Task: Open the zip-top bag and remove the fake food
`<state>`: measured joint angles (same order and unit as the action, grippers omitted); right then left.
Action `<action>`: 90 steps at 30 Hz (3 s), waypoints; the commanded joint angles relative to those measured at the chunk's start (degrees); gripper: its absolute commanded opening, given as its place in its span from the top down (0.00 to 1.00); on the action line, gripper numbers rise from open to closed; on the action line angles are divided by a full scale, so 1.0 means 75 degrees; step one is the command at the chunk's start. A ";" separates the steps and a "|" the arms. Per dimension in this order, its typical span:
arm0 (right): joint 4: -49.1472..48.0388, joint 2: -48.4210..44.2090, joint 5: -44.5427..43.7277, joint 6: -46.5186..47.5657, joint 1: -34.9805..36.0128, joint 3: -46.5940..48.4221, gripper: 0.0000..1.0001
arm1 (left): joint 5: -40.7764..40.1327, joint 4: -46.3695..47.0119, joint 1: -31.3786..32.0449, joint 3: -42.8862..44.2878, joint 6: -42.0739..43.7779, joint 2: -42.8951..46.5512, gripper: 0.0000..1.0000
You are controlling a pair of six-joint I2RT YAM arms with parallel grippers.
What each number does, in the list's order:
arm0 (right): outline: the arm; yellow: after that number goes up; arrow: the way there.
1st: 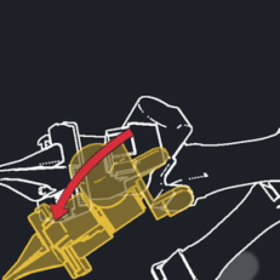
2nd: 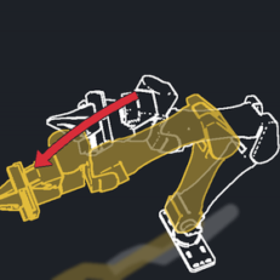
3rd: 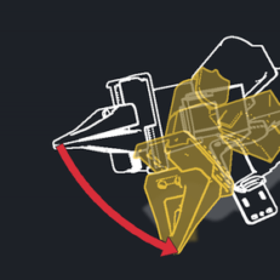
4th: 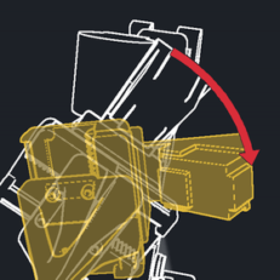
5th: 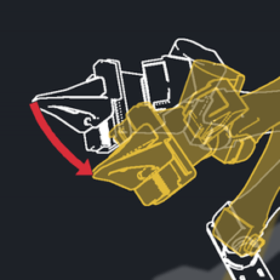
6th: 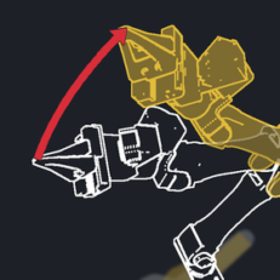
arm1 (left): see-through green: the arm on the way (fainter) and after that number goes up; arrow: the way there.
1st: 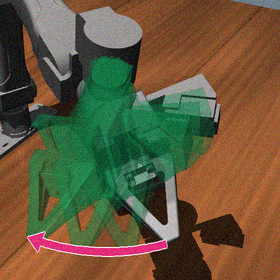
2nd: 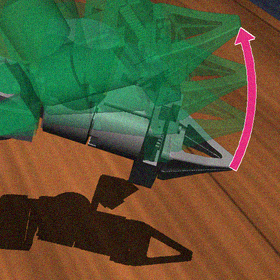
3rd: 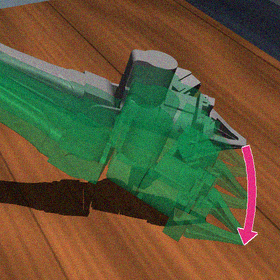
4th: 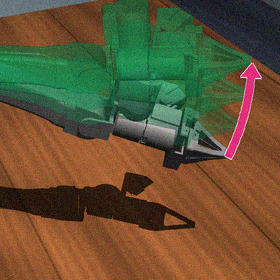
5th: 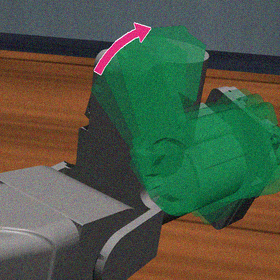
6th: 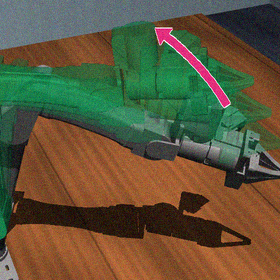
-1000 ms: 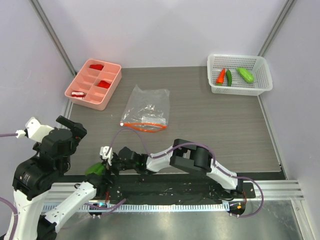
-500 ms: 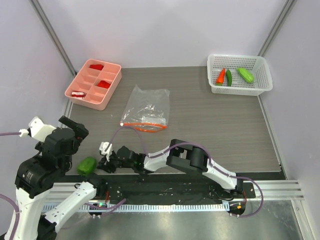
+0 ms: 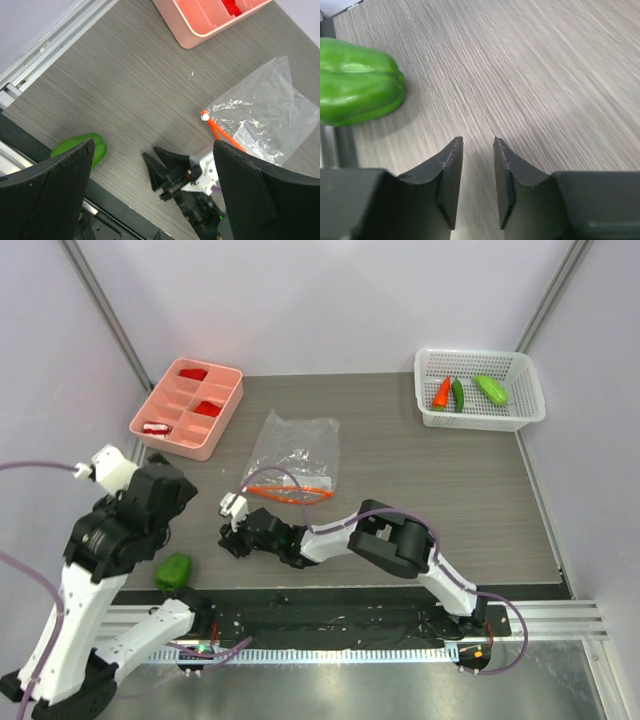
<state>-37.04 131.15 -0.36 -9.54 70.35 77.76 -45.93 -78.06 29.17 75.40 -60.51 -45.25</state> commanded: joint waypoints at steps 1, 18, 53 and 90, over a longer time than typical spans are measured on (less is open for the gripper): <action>0.0497 -0.1665 -0.0234 -0.0742 -0.0097 -0.0697 0.62 | 0.0054 -0.1743 -0.0080 0.0599 -0.0028 -0.0786 0.00; 0.2008 -0.5170 0.0762 -0.1166 -0.0860 -0.3734 0.61 | 0.2526 -0.1651 -0.4733 -0.1473 -0.1939 -0.1584 0.00; 0.2360 -0.7537 0.1068 -0.0709 -0.0942 -0.4859 0.61 | 0.1788 0.1946 -0.4897 -0.5002 -0.2198 -0.1700 0.00; 0.1551 -0.6764 0.1079 -0.0158 -0.1094 -0.4731 0.31 | 0.4400 0.2521 -0.4897 -0.4006 -0.0229 -0.0537 0.00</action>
<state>-21.04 80.64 6.83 -11.68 62.24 39.66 -12.67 -59.57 -7.27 44.12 -63.48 -43.53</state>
